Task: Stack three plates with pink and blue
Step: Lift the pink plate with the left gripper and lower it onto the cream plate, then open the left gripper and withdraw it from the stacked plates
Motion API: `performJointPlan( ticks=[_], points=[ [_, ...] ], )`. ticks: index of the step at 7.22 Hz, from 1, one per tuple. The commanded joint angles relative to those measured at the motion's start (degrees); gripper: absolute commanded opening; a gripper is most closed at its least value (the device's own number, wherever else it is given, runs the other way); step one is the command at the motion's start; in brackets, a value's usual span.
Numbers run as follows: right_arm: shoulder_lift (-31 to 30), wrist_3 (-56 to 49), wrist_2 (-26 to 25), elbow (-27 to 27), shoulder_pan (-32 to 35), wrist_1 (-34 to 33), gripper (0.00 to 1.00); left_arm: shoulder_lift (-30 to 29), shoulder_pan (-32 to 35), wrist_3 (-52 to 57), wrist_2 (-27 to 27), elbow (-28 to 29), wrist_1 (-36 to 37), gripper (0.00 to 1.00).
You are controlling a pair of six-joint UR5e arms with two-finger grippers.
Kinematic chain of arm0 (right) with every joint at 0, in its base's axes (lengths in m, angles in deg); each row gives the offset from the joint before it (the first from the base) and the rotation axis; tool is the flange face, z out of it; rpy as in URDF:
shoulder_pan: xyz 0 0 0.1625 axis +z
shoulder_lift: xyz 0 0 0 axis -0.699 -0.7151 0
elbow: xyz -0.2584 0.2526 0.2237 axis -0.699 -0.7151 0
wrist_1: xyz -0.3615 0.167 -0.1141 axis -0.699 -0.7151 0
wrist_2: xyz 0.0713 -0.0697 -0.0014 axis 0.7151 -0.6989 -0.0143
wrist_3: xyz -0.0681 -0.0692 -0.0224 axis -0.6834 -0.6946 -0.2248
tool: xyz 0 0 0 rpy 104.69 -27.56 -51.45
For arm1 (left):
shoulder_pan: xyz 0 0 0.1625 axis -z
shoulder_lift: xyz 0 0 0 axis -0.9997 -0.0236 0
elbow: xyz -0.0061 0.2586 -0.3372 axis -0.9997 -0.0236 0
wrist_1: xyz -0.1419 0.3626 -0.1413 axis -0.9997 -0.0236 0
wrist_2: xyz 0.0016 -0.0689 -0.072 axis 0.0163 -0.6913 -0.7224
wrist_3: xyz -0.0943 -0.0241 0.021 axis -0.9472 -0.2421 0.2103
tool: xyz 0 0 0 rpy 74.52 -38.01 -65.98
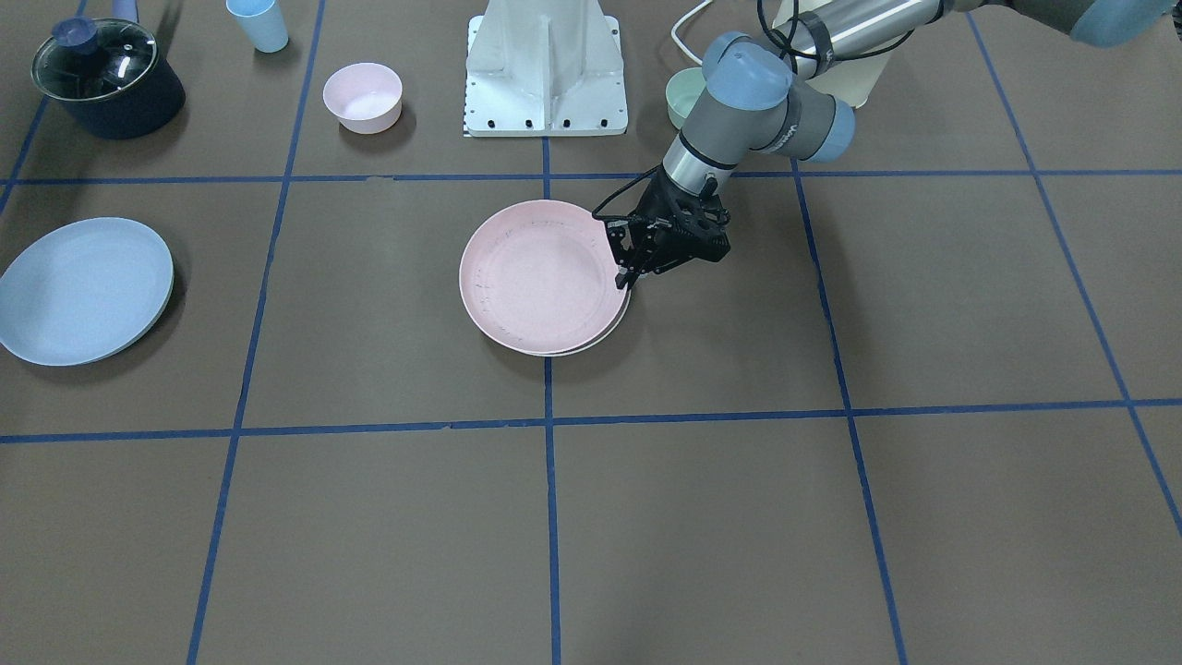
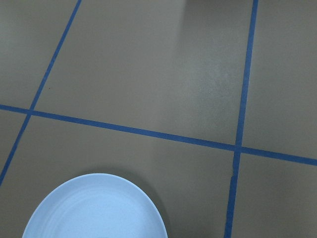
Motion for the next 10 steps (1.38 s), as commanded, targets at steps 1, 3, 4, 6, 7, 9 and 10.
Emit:
performJointPlan(
  ticks=[1,3,4,6,7,9,10],
  points=[
    [0.0,0.0,-0.1,0.0,0.0,0.0,1.0,0.0,-0.3,0.2,0.2,0.0,0.0,0.46],
    [0.0,0.1,0.0,0.0,0.0,0.0,1.0,0.1,-0.2,0.8,0.2,-0.6,-0.1,1.0],
    [0.0,0.1,0.2,0.0,0.0,0.0,1.0,0.1,0.1,1.0,0.0,-1.4,0.0,1.0],
    [-0.3,2.4,0.4,-0.1,-0.3,0.1,1.0,3.9,2.2,8.3,-0.5,-6.7,1.0,1.0],
    [-0.8,6.0,-0.1,-0.1,-1.8,0.8,1.0,7.3,3.5,12.2,-0.6,-9.9,2.7,1.0],
    [-3.2,13.5,-3.2,-0.2,-6.7,7.9,1.0,11.1,12.1,23.5,-8.7,-12.0,4.0,1.0],
    [-4.1,18.4,-8.7,-0.7,-11.7,12.2,1.0,12.7,15.3,28.1,-10.7,-12.2,3.9,1.0]
  ],
)
